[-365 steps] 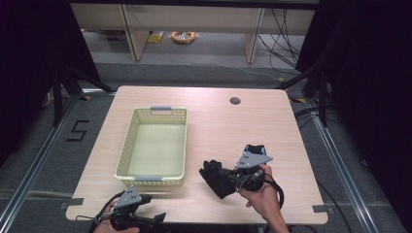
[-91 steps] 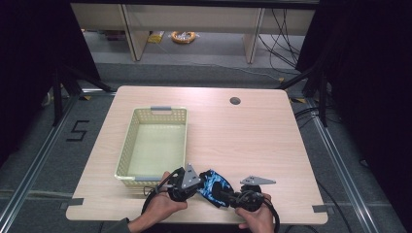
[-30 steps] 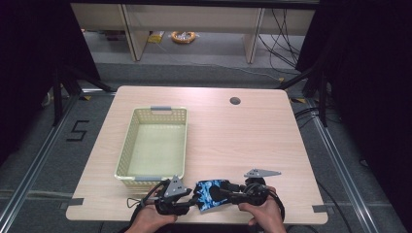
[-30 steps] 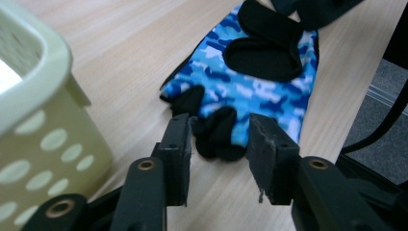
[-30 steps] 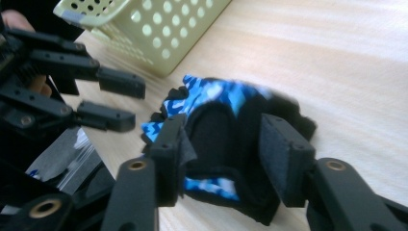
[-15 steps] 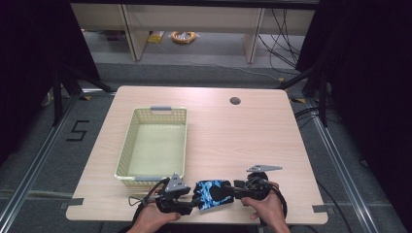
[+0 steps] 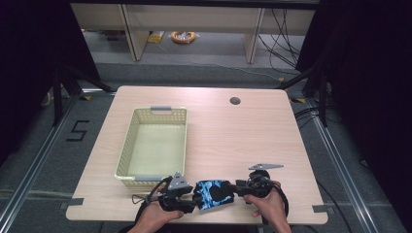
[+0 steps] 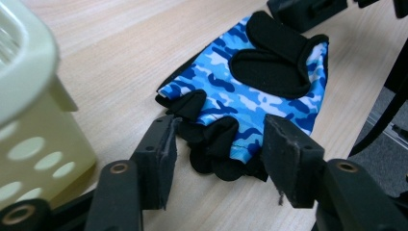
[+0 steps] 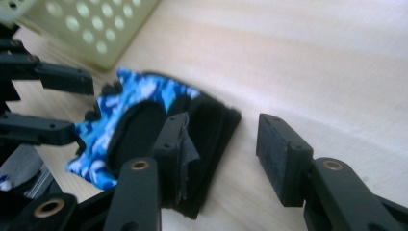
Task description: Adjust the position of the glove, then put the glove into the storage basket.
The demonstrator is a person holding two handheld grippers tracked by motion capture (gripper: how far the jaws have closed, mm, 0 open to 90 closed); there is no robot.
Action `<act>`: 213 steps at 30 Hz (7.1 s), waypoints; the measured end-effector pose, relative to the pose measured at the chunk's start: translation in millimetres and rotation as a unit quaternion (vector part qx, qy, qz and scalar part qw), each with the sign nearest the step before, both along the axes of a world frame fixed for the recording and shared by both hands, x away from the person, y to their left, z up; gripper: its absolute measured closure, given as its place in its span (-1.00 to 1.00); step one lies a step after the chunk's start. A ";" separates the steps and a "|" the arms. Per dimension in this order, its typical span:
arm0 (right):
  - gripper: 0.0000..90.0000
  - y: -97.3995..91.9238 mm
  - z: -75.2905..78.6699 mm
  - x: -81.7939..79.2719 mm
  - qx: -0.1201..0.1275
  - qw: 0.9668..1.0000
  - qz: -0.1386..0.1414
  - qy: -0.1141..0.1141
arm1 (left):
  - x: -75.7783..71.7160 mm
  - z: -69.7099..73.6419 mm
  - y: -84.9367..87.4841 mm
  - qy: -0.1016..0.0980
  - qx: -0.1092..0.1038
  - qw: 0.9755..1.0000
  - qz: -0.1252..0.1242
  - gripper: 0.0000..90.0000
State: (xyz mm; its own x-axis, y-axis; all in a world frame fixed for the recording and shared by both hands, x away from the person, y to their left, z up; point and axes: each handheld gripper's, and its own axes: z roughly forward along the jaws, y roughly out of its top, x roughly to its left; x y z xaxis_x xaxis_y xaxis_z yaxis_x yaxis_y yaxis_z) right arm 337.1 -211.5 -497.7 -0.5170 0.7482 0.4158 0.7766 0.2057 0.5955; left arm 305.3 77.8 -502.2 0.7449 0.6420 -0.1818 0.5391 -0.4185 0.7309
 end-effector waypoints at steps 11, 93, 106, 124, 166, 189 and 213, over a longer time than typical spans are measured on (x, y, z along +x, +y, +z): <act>0.43 9.3 -11.7 2.3 0.038 0.998 0.020 0.040 | 2.7 -9.0 -8.2 -0.011 0.032 0.999 -0.024 0.35; 0.95 9.8 17.4 -10.8 0.107 0.991 0.037 -0.065 | -8.6 19.7 -1.5 -0.076 0.073 0.992 -0.075 0.80; 0.95 11.7 34.7 -19.0 0.119 0.990 0.023 -0.072 | -9.6 50.9 5.6 -0.095 0.077 0.989 -0.085 0.80; 0.95 51.9 86.4 5.2 0.124 0.985 0.062 -0.105 | 6.3 93.5 49.4 -0.095 0.050 0.993 -0.043 0.79; 0.95 188.7 68.4 76.9 0.052 0.991 0.110 -0.055 | 66.9 62.2 160.5 -0.007 0.096 0.995 0.034 0.79; 0.92 201.7 49.8 78.1 -0.002 0.994 0.101 -0.037 | 74.3 47.0 153.9 0.026 0.146 0.989 0.022 0.74; 0.85 199.2 48.4 75.9 -0.049 0.993 0.093 -0.050 | 76.1 61.3 148.9 0.001 0.143 0.989 0.036 0.48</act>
